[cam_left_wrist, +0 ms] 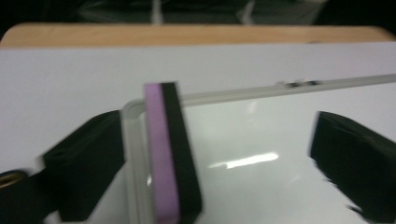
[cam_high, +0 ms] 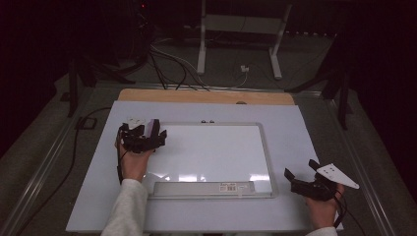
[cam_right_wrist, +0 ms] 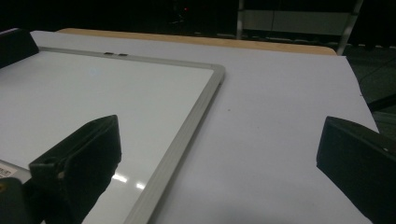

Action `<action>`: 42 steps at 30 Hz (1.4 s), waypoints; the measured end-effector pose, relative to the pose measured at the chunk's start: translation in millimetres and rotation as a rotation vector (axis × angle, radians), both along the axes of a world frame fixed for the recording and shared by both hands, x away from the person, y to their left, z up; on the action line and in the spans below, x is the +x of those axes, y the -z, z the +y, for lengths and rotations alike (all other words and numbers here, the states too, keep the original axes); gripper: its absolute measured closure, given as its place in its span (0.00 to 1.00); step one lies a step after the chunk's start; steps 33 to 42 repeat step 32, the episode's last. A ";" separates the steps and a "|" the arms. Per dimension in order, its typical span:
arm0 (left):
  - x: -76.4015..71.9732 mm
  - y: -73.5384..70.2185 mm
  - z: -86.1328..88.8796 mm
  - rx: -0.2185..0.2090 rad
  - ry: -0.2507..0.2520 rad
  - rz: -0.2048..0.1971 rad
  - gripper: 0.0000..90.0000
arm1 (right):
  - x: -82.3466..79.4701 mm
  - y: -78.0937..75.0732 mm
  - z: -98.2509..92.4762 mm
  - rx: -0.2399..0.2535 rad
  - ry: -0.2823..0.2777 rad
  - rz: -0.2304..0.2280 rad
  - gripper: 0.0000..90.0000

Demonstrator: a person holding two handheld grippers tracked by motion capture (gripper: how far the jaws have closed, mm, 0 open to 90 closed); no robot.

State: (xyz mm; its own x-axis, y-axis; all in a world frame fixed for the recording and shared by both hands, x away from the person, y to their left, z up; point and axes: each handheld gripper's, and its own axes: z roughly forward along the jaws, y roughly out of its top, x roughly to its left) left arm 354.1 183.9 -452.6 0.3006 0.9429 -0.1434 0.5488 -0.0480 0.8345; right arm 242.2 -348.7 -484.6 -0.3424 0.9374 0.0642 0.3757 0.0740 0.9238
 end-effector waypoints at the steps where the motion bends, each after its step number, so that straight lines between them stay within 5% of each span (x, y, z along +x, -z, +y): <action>1: -7.1 -3.1 2.0 -0.007 0.022 -0.025 0.01 | -0.4 -0.3 0.5 -0.002 -0.002 -0.001 0.00; 5: -41.2 -9.6 11.6 0.003 0.100 -0.115 0.01 | -2.0 -1.0 2.2 -0.001 -0.010 -0.006 0.00; 9: -69.4 -1.8 20.6 0.030 0.145 -0.159 0.01 | -2.5 -1.4 4.8 0.001 -0.017 -0.007 0.00; 19: -114.4 3.5 47.5 0.001 0.101 -0.290 0.01 | -3.0 -2.8 9.8 0.008 -0.042 -0.015 0.00; 28: -127.6 11.3 57.1 0.010 0.096 -0.322 0.01 | -4.2 -3.7 7.5 0.009 -0.033 -0.018 0.00; 42: -128.0 10.1 58.3 0.012 0.087 -0.314 0.01 | -3.9 -3.3 6.3 0.008 -0.028 -0.017 0.00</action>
